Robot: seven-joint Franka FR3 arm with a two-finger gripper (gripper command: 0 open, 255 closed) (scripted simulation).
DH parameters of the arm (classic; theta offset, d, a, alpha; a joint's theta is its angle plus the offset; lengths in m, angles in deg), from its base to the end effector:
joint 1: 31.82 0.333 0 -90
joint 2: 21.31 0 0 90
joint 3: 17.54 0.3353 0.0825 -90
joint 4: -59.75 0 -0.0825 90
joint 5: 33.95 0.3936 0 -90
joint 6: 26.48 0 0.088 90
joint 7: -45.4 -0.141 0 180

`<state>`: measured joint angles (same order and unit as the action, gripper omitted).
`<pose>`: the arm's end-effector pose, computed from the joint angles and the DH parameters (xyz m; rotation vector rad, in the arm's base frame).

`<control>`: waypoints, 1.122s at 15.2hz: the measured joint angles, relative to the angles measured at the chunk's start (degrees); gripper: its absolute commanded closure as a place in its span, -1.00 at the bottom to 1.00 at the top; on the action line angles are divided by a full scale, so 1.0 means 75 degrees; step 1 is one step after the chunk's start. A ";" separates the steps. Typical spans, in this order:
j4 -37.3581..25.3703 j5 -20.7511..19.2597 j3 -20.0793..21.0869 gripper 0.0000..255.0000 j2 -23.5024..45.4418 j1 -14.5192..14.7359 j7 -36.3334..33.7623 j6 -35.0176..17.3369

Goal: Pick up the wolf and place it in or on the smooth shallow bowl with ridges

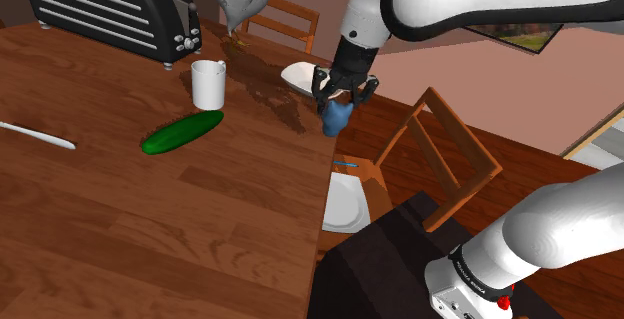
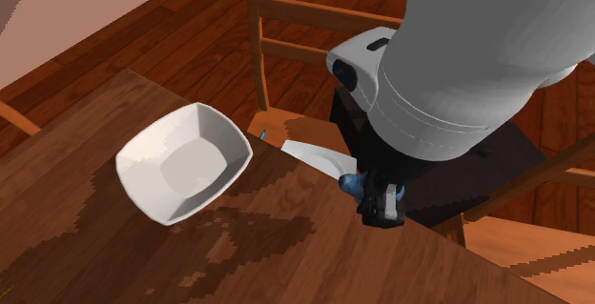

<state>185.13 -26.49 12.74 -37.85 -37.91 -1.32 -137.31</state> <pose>0.4298 0.2197 0.4705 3.0419 -0.7090 0.0206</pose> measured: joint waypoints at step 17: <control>-0.2089 -0.0642 -0.0363 1.00 0.1100 -0.0464 0.0440 0.1121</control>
<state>169.46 -31.31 10.01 -29.60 -41.38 1.98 -128.90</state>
